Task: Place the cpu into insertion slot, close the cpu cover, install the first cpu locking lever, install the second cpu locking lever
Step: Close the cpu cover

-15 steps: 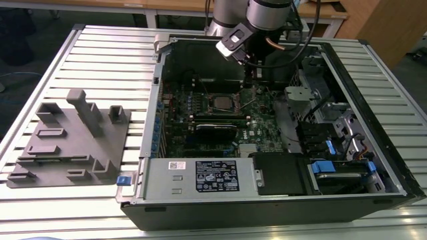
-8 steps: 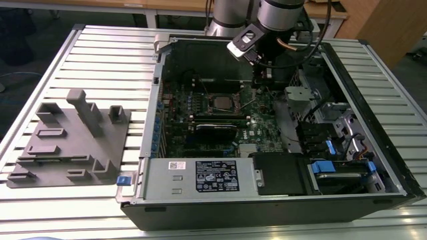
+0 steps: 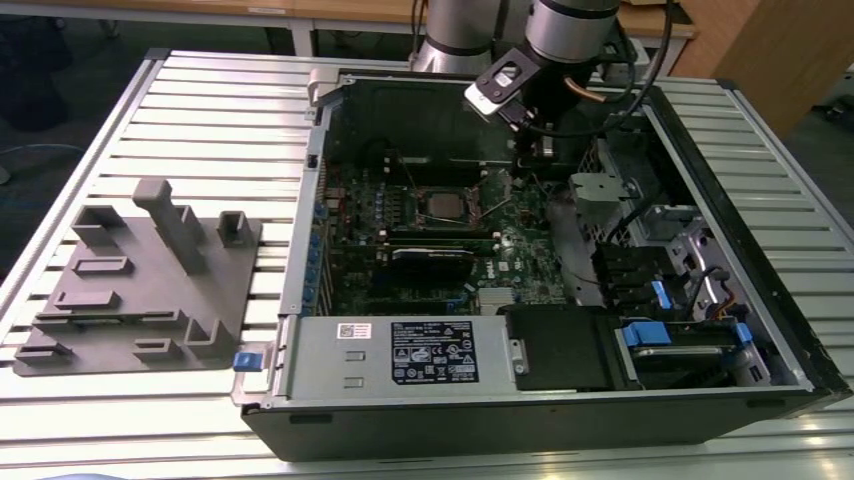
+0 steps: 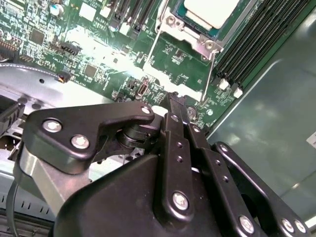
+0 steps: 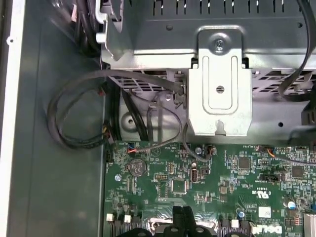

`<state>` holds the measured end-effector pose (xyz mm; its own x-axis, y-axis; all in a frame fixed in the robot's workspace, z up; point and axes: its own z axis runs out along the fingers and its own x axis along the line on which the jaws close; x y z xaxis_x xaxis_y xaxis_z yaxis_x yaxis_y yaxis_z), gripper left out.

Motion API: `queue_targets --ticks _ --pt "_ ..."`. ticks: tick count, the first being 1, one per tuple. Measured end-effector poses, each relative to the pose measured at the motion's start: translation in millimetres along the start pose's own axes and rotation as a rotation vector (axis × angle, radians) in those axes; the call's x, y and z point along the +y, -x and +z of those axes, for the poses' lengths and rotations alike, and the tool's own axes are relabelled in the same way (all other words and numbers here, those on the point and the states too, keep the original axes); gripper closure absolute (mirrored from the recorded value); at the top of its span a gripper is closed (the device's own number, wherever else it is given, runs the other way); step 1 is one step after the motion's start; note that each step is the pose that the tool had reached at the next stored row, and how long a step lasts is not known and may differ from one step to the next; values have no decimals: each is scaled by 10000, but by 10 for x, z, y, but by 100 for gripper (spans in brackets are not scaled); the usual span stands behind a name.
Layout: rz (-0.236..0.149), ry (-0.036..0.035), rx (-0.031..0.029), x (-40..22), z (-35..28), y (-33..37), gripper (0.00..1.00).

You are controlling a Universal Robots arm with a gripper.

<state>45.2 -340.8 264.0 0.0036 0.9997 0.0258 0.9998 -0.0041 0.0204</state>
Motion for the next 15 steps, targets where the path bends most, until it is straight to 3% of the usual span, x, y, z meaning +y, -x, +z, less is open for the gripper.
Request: queue_targets --ticks 5,8,12,15 --pt "1 1 0 80 2 0 89" --pt "1 5 3 94 3 -1 89" --pt "-5 181 20 94 28 0 89" --pt "-7 195 19 93 67 1 89"
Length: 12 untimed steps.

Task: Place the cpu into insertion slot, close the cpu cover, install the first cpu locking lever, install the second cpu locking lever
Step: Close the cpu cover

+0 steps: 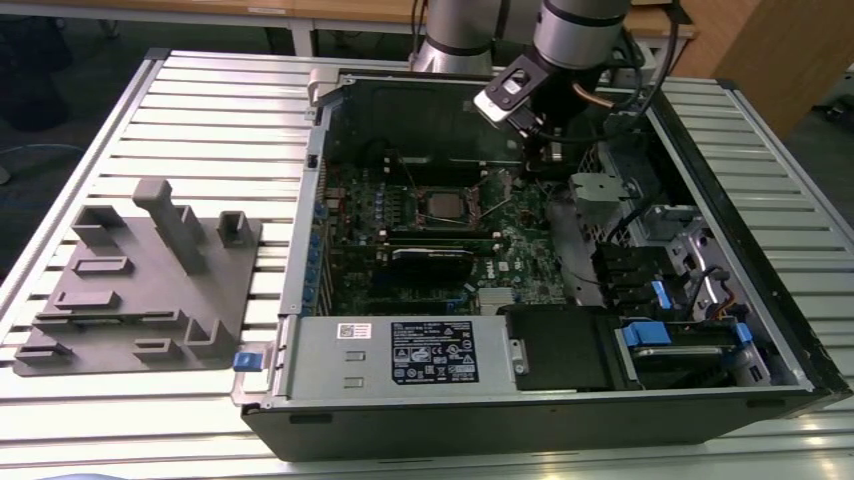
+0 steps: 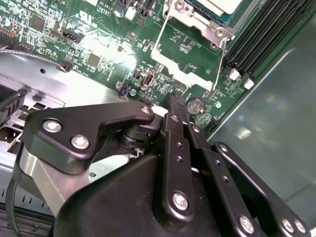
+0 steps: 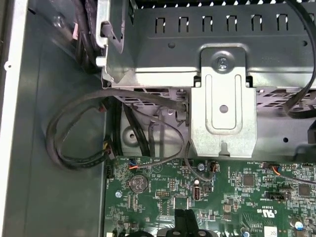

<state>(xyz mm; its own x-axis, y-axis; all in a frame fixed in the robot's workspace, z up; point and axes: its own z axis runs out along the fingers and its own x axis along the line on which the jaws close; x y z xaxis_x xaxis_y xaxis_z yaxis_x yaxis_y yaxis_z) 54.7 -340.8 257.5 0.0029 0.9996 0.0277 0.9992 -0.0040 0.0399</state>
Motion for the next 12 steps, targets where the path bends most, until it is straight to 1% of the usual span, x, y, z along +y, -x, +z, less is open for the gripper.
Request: queue_targets --ticks 7,12 --pt "29 1 -43 -6 116 3 89" --pt "32 1 -45 -6 125 4 89"
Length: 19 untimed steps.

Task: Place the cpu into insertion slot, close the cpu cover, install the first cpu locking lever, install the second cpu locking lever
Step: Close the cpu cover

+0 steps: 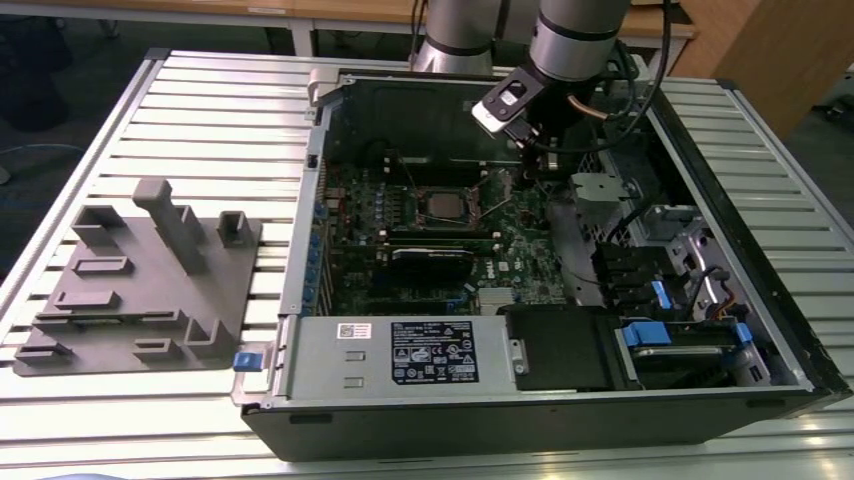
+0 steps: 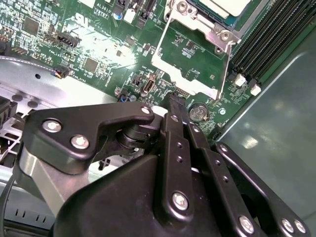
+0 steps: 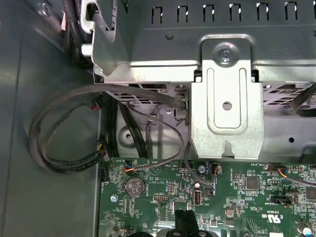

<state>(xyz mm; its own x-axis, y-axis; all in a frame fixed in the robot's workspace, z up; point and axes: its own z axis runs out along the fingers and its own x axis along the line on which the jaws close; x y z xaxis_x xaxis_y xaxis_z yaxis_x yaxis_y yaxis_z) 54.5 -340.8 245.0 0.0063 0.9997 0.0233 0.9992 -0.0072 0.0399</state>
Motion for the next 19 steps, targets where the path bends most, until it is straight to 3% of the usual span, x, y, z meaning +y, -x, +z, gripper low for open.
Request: queue_targets --ticks 8,16,19 --pt "0 12 2 -63 1 1 89" --pt "0 13 2 -67 1 0 89" --pt "0 15 1 -103 -1 0 89"
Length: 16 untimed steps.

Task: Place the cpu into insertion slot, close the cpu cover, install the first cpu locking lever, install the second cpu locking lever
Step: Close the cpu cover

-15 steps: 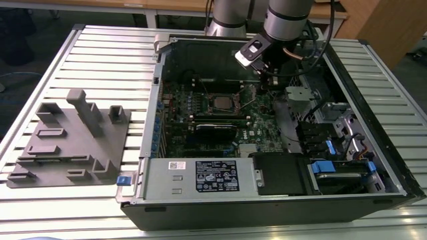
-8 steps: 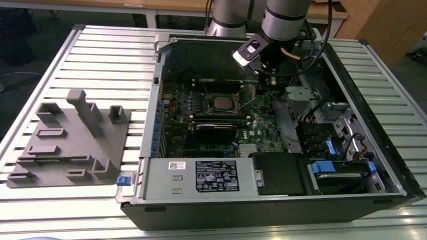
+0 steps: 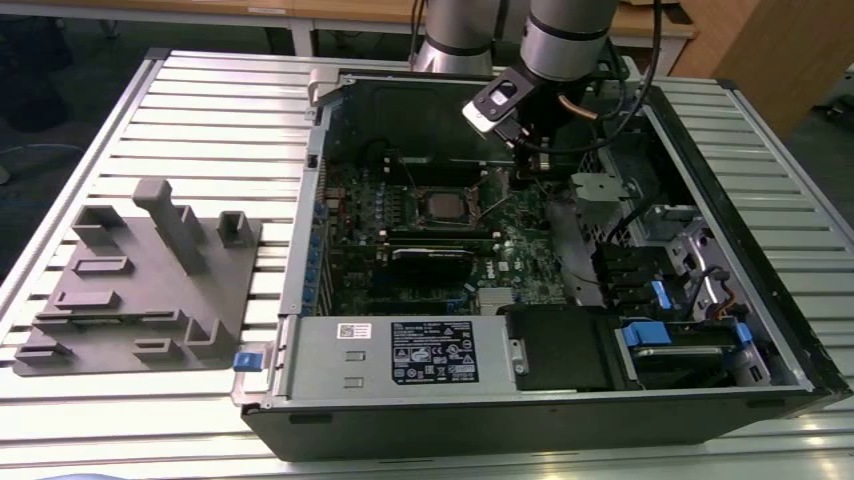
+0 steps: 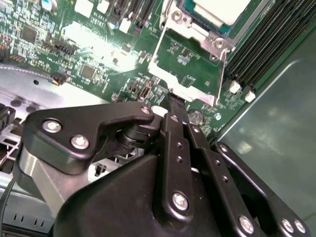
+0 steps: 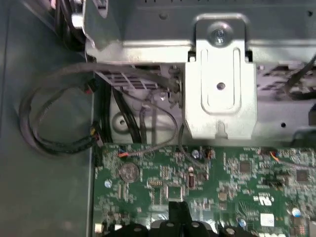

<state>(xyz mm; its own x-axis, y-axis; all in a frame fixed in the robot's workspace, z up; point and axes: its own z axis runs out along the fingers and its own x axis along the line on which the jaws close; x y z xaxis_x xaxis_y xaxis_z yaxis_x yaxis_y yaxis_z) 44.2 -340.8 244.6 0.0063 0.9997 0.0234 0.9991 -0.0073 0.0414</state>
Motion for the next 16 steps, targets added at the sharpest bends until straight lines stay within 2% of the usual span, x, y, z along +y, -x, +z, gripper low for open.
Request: queue_targets --ticks 4,16 --pt "-1 44 1 -125 -5 1 89" --pt "28 305 2 -517 -21 4 89"
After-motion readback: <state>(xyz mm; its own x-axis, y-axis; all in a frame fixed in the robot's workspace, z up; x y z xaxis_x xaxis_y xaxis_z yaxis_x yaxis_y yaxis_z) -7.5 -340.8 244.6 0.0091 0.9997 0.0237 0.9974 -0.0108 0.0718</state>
